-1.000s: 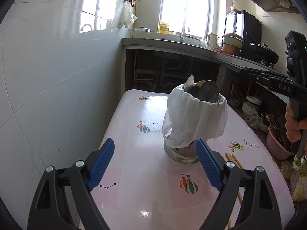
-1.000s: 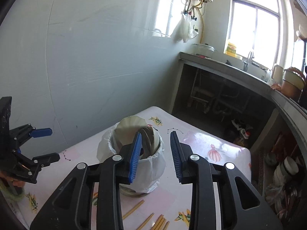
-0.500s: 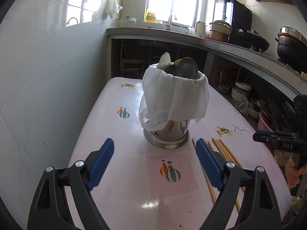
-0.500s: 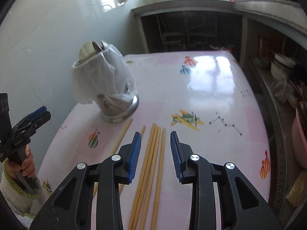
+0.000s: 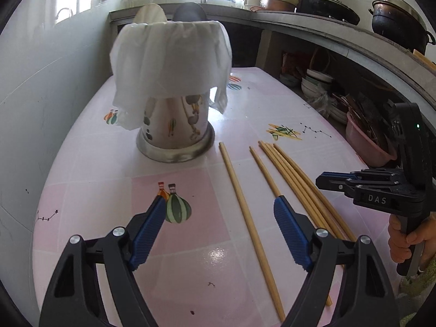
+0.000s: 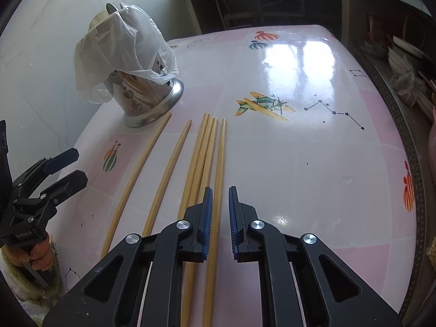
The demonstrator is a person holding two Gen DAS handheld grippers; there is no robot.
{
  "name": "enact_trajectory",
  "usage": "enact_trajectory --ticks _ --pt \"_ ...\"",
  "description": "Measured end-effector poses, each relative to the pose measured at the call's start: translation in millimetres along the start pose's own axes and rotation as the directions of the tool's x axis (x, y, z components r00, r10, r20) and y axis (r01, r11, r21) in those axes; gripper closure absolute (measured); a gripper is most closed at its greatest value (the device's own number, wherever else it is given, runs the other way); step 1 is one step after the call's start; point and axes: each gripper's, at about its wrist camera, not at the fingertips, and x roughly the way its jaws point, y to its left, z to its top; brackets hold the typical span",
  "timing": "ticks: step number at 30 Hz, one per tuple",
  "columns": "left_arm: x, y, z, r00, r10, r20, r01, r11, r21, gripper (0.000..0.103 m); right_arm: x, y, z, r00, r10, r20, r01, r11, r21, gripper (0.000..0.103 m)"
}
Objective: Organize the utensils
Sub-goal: 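Grasp one wooden chopstick with the left gripper while the right grasps another chopstick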
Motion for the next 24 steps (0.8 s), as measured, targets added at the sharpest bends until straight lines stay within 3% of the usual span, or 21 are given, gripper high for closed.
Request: enact_trajectory --ticks 3,10,16,18,24 --pt "13 -11 -2 0.999 -0.006 -0.046 0.008 0.999 0.044 0.046 5 2 0 1.0 -0.013 -0.011 0.013 1.0 -0.019 0.094" --pt "38 -21 -9 0.991 0.023 -0.133 -0.011 0.996 0.09 0.07 4 5 0 1.0 -0.02 -0.016 0.019 0.999 -0.041 0.094" --pt "44 -28 -12 0.989 0.068 -0.13 -0.05 0.989 0.137 0.085 6 2 0 1.0 -0.026 -0.014 0.026 0.999 -0.026 0.098" --pt "44 -28 -11 0.989 0.08 -0.127 -0.063 0.989 0.136 0.095 6 1 0 1.0 -0.027 -0.014 0.026 1.0 -0.013 0.098" --pt "41 -21 -13 0.985 0.099 -0.144 -0.085 0.991 0.101 0.097 3 -8 -2 1.0 -0.007 -0.029 0.009 0.998 0.066 0.099"
